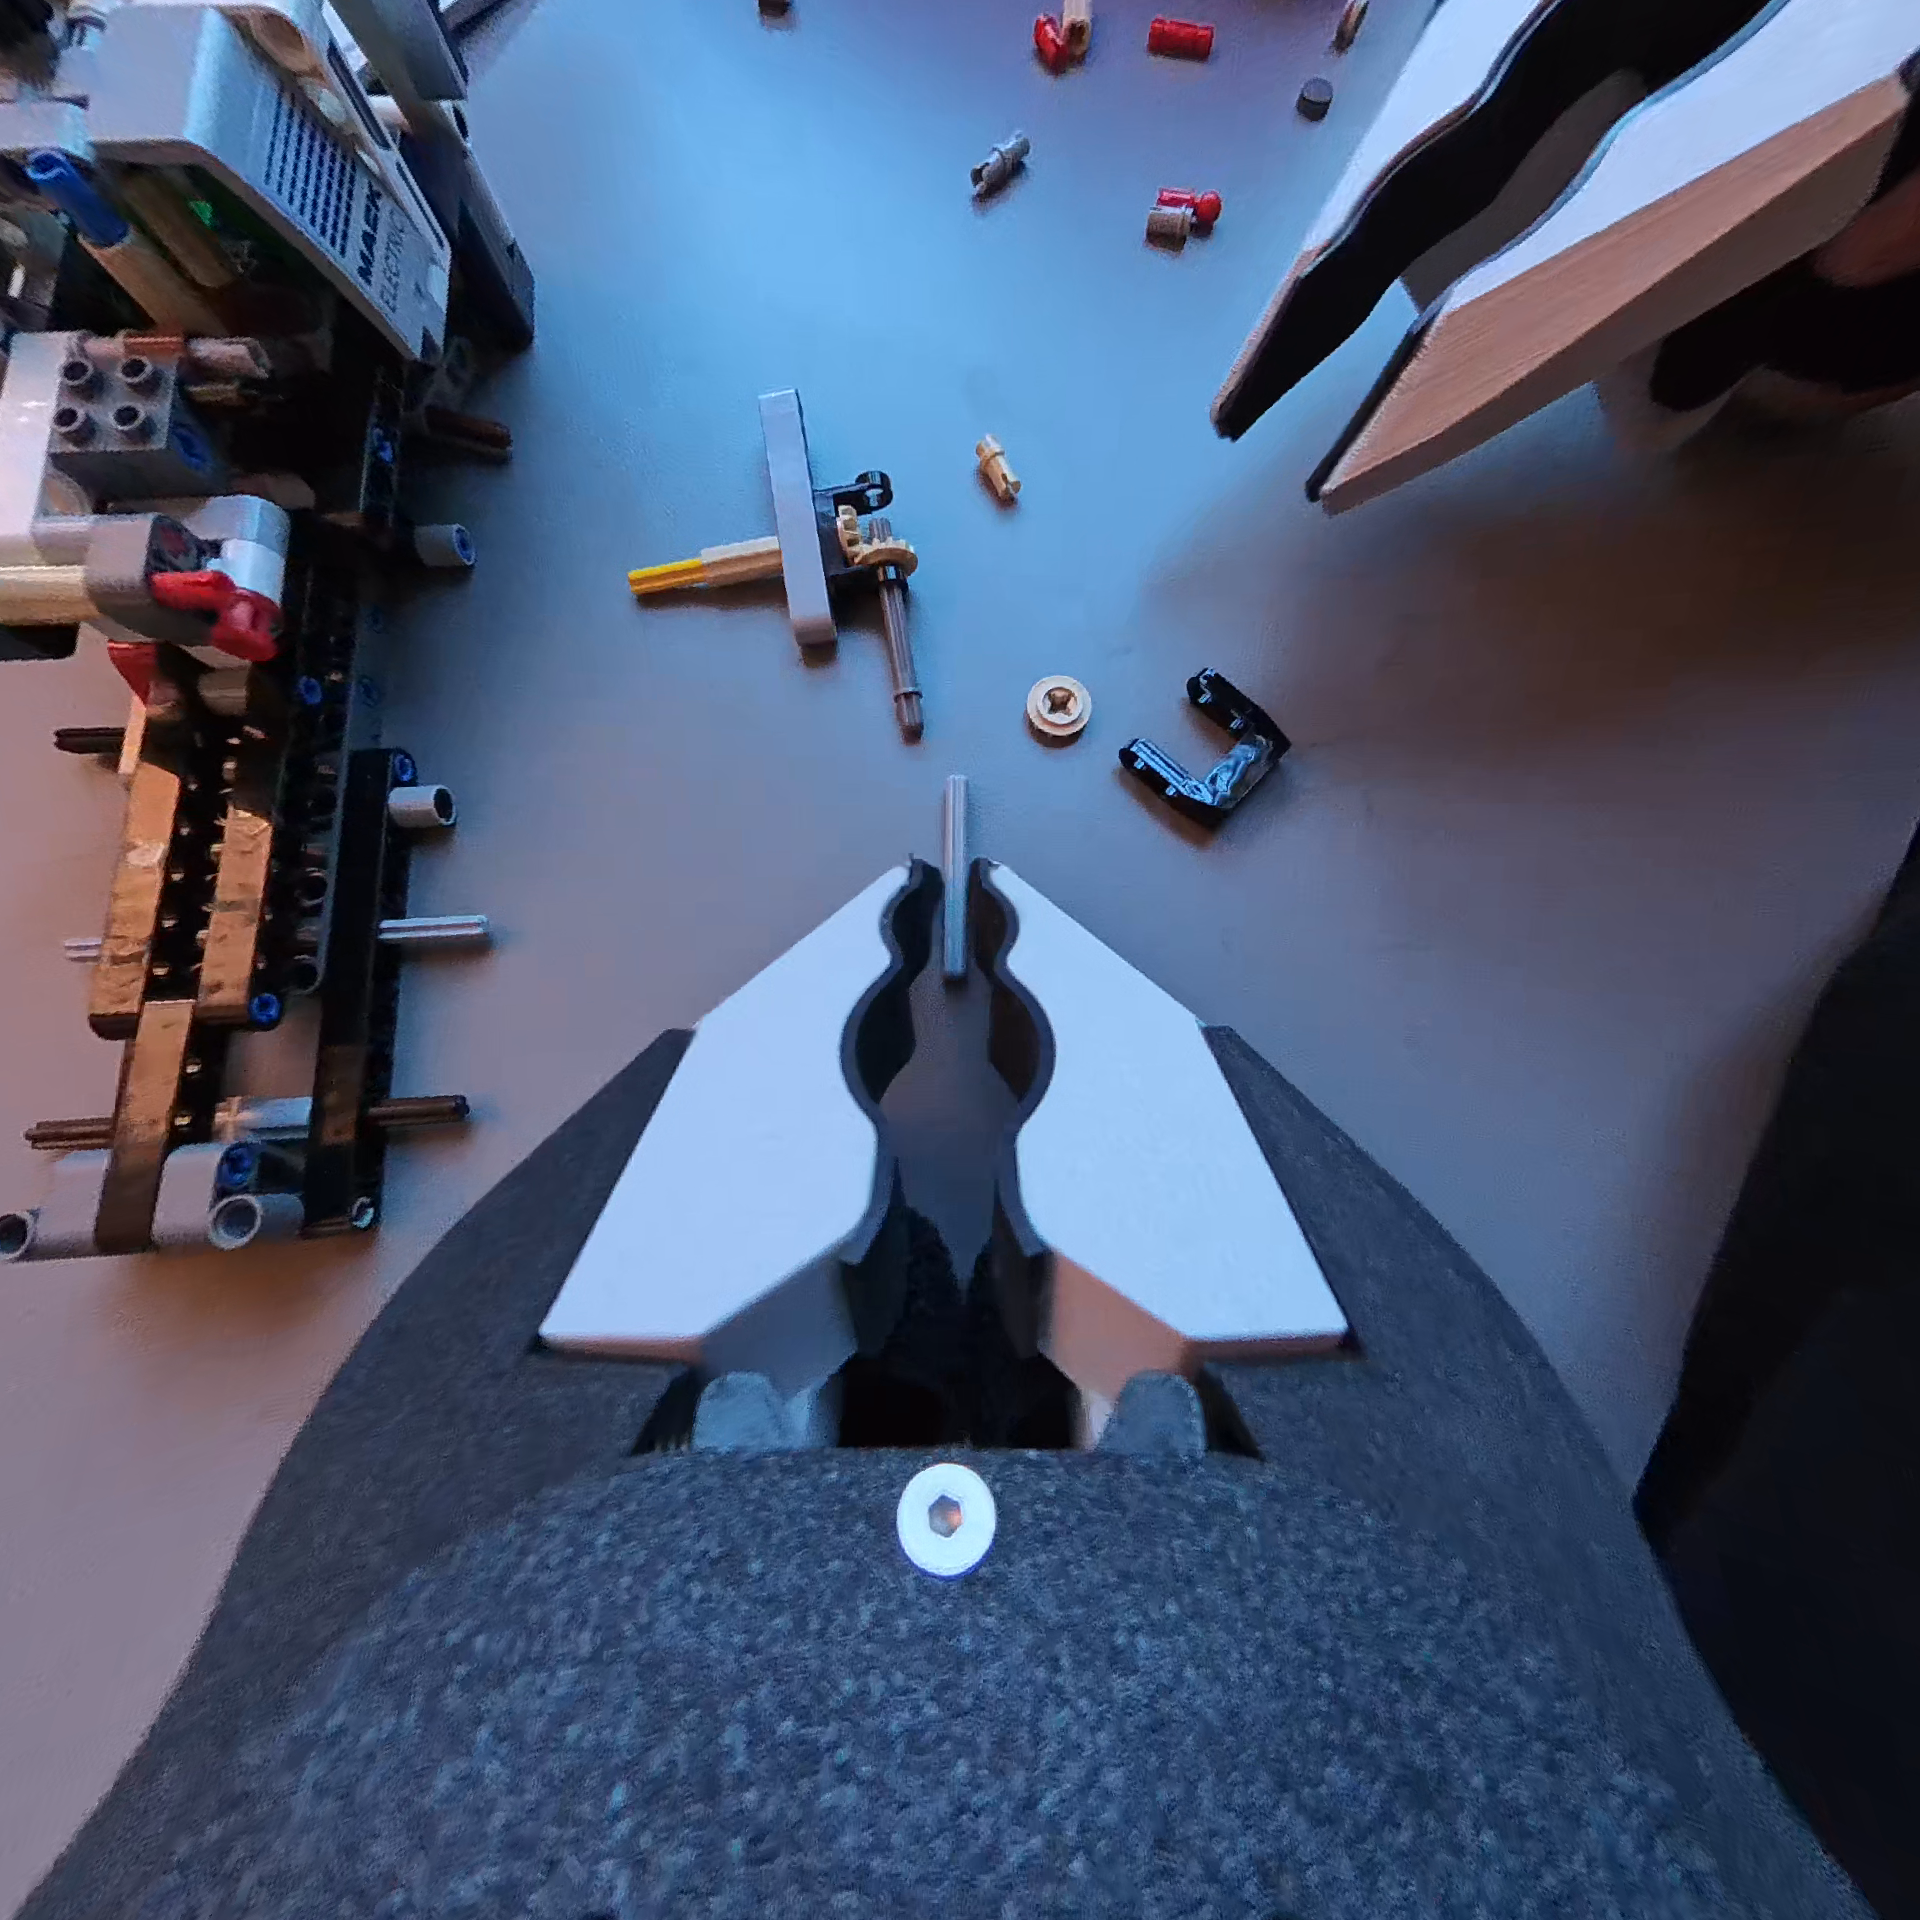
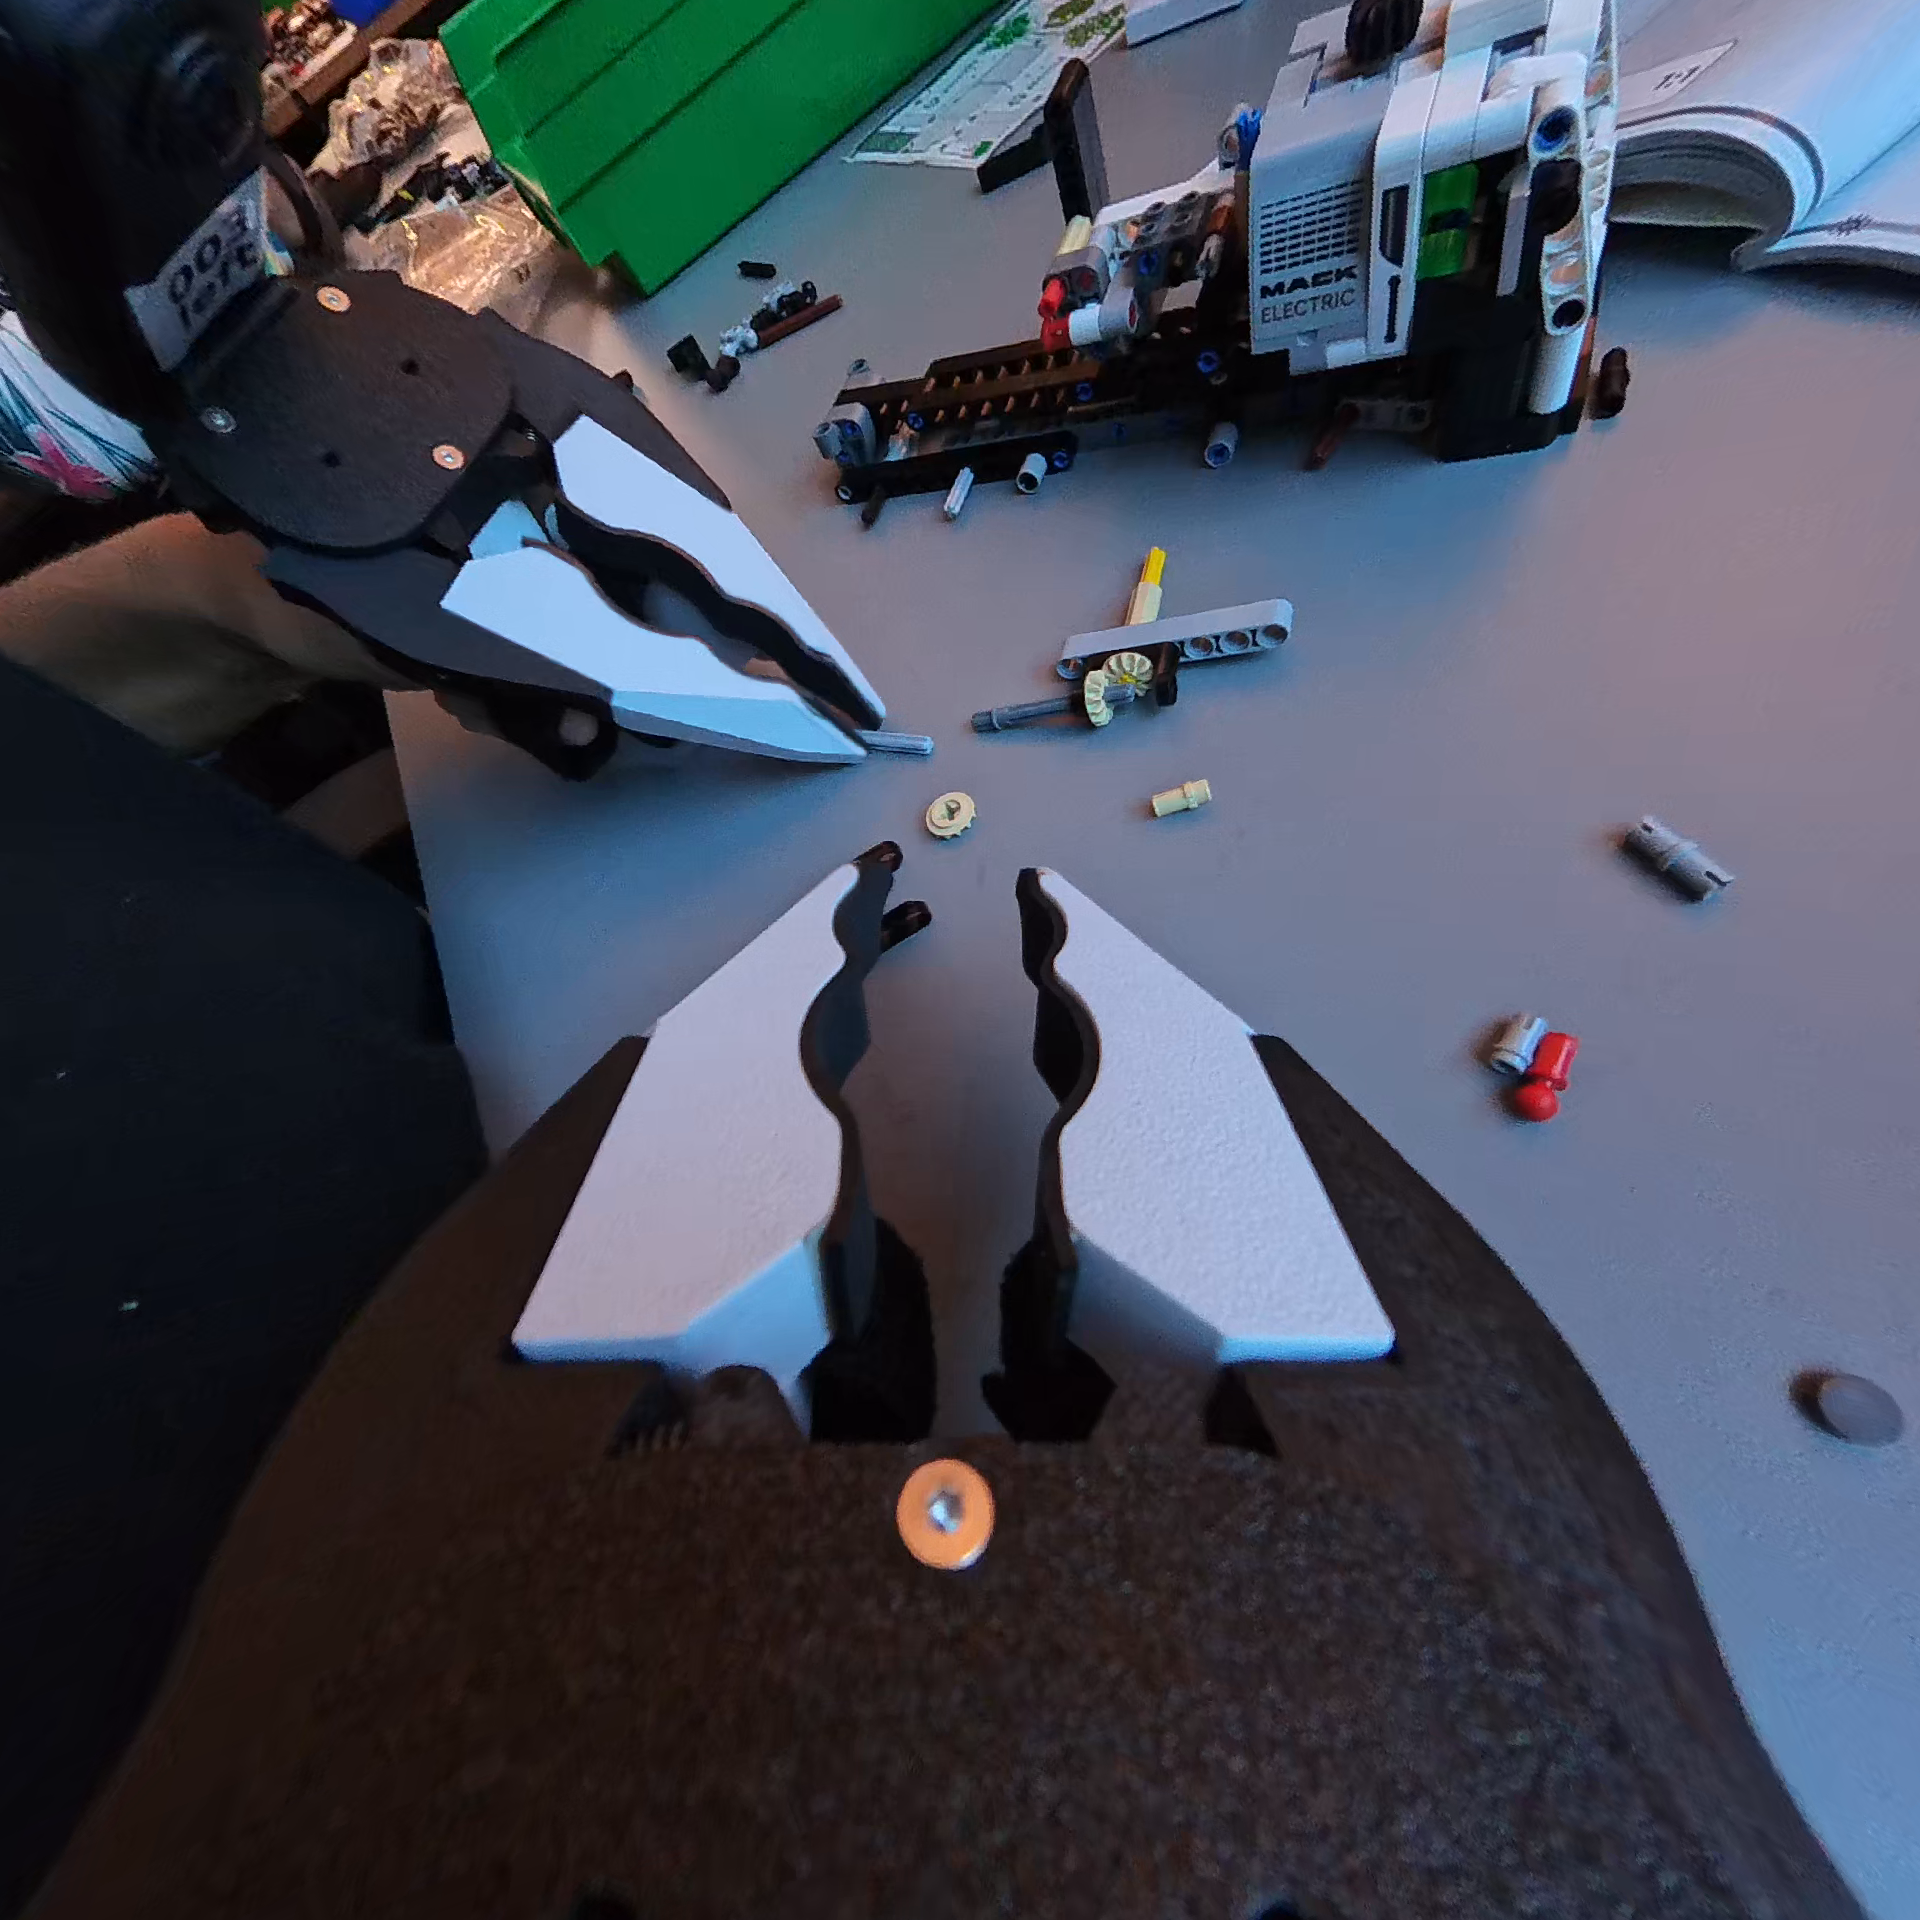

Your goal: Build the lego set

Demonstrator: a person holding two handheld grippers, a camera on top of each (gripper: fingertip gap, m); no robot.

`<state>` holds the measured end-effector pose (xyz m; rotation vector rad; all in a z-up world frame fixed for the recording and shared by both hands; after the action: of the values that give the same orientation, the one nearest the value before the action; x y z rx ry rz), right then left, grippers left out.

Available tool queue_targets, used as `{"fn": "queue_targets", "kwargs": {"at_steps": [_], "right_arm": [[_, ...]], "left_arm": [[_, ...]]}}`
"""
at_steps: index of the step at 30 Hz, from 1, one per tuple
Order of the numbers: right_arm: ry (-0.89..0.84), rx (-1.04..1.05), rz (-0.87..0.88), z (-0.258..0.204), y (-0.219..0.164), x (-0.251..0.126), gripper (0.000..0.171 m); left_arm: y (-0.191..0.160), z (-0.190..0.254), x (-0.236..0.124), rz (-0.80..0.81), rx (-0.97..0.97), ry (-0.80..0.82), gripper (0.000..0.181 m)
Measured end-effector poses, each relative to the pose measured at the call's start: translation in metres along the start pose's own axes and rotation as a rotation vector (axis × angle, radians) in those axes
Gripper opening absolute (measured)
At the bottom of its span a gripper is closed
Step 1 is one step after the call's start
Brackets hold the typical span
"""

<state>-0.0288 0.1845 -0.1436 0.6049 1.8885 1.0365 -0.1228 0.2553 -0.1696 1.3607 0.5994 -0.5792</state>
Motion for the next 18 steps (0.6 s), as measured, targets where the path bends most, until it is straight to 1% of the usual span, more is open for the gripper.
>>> {"fn": "queue_targets", "kwargs": {"at_steps": [6,12,18], "right_arm": [[0.011,0.013,0.030,0.000,0.001,-0.005,0.026],[0.027,0.024,0.033,0.000,0.001,-0.005,0.026],[0.026,0.020,0.022,-0.001,0.000,-0.004,0.026]], "left_arm": [[0.001,0.001,0.000,-0.004,0.007,0.014,0.002],[0.012,0.002,-0.005,0.043,0.019,0.012,0.002],[0.008,-0.011,-0.010,0.024,0.026,0.068,0.002]]}}
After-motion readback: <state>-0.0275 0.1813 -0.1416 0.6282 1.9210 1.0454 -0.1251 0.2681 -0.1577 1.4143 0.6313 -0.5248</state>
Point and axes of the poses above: each gripper's, where its closed fingertips meet, x out along the fingers, y out of its top, z = x × y across the jaws, the point moved 3 cm from there along -x, back along the fingers, and after that the axes turned 7 degrees about -x, right-handed, at the moved point
